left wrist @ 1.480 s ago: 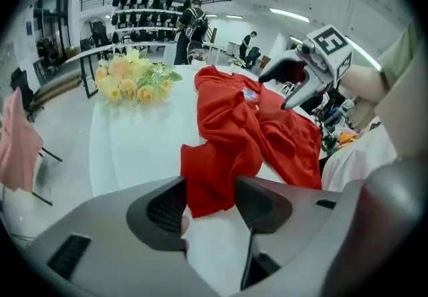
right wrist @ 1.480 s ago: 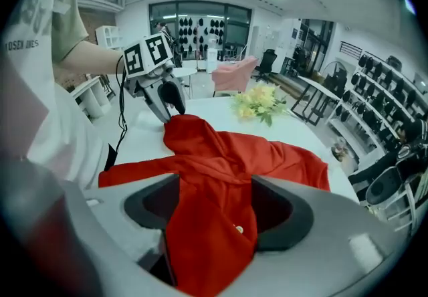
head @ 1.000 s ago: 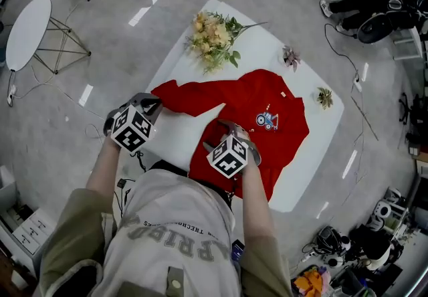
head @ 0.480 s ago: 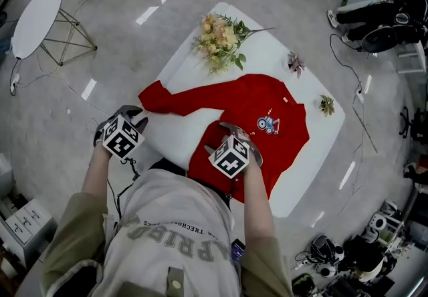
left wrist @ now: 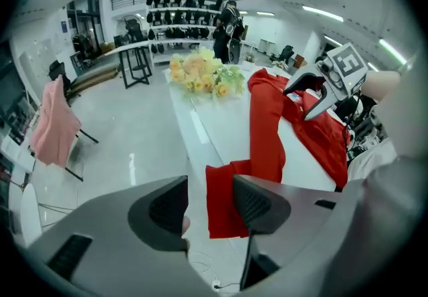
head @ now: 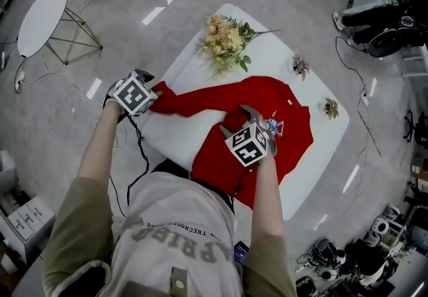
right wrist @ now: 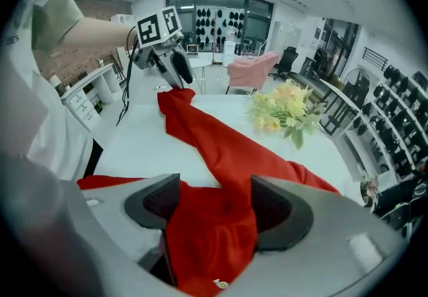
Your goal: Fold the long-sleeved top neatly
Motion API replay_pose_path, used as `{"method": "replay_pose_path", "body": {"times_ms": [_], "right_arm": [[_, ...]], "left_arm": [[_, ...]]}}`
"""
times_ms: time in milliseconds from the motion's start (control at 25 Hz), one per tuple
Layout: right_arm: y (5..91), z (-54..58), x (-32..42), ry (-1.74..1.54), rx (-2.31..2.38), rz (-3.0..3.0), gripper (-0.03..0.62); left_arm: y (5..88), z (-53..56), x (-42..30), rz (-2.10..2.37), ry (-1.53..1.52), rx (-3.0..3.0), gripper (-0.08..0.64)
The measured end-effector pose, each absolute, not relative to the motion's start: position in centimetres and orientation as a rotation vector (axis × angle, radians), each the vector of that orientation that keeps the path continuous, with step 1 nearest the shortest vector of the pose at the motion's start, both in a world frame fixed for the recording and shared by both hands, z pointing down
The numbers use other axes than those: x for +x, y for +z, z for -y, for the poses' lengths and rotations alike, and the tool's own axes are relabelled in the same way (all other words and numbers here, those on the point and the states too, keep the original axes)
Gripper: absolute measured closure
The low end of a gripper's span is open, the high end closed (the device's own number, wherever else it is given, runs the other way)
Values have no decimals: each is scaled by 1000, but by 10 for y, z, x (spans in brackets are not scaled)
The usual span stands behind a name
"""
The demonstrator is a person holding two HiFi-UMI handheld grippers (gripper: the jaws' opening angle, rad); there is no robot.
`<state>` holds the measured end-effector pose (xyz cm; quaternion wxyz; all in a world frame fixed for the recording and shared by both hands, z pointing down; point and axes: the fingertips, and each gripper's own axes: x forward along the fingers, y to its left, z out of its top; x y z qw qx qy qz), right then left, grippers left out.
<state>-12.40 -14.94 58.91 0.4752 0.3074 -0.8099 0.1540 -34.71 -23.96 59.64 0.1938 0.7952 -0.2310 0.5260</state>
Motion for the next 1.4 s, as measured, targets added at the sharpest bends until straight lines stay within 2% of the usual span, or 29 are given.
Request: {"method": "replay_pose_path", "body": {"times_ms": [120,160,200,280,400,640,920,1160,1400], "right_arm": [[599,154,-126,361,747,1956,258],[602,154,-127,376,753,1955,258],[606,154,-128,398,761,1957,258],[613,151,-128,439,774,1956,258],[616,146,-125,462,787,1956,258],[608,135,-127,377,743,1954,258],[620,131,-135,420,697,1939,258],[568,139,-113,457,965,2066,258],[532,97,-40,499,1207,2042,258]], "left_arm": [[613,238,-337,509,1569,2190,356],[615,237,-336,484,1571,2180,379],[617,237,-336,479,1557,2175,413],[616,241,-338,529,1514,2182,526],[601,253,-349,698,1460,2236,534],[515,284,-391,1239,1249,2319,535],[517,272,-411,1238,1334,2227,535],[471,254,-360,1230,1221,2324,535],[455,199,-257,991,1195,2490,535]]}}
